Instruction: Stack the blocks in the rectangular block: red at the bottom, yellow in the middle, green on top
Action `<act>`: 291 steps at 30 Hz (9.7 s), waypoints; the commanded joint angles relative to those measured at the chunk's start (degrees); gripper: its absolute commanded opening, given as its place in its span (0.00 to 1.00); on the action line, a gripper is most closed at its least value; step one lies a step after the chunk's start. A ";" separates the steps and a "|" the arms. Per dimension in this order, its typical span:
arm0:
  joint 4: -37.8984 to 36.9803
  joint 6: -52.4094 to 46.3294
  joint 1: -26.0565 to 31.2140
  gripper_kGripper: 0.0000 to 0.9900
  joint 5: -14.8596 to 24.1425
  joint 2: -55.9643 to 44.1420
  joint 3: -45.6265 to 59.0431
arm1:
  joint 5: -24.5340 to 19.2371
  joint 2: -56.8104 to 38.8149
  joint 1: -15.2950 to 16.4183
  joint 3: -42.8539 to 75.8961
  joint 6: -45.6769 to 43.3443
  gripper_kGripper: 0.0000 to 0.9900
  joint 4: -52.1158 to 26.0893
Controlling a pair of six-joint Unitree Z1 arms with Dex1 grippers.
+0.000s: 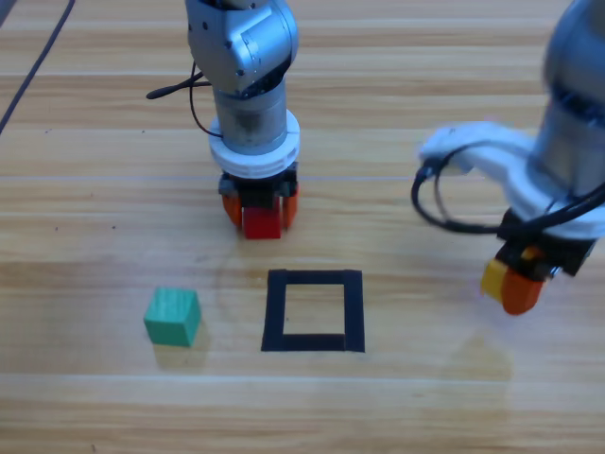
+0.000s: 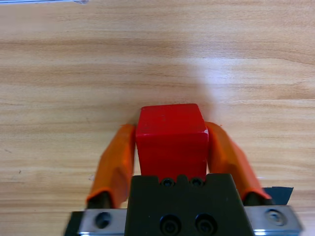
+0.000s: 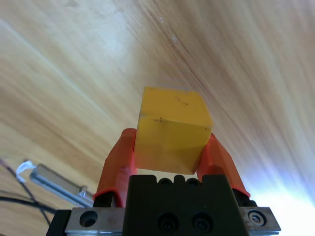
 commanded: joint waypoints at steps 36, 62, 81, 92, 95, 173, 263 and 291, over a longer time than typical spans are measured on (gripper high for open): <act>-3.57 -17.11 -16.74 0.07 3.31 -8.36 14.12 | 2.66 -7.30 0.23 3.67 5.21 0.18 -5.73; -6.47 -16.40 -18.06 0.07 3.40 -4.32 14.21 | 1.17 -13.19 -1.00 6.49 29.91 0.19 -6.43; -7.70 -16.58 -18.06 0.38 3.84 -2.91 15.35 | 1.08 -9.85 -1.00 8.24 24.90 0.19 -11.18; -7.61 -17.02 -18.14 0.84 4.01 -5.64 16.41 | 1.61 -10.38 -1.00 10.62 27.01 0.19 -14.52; -7.44 -17.11 -18.14 0.88 4.27 -8.19 16.67 | 1.61 -10.20 -1.00 11.32 28.06 0.19 -15.57; -14.11 -6.65 -13.05 0.97 3.84 -59.08 57.10 | -5.25 12.74 17.55 -37.63 49.51 1.00 11.06; 0.74 -0.85 -18.06 0.18 3.57 -15.57 10.96 | -5.69 -20.05 9.46 24.42 34.22 1.00 -34.73; 1.62 -5.94 -19.46 0.18 3.92 -12.93 9.37 | -5.69 -19.78 9.46 24.42 34.13 1.00 -34.73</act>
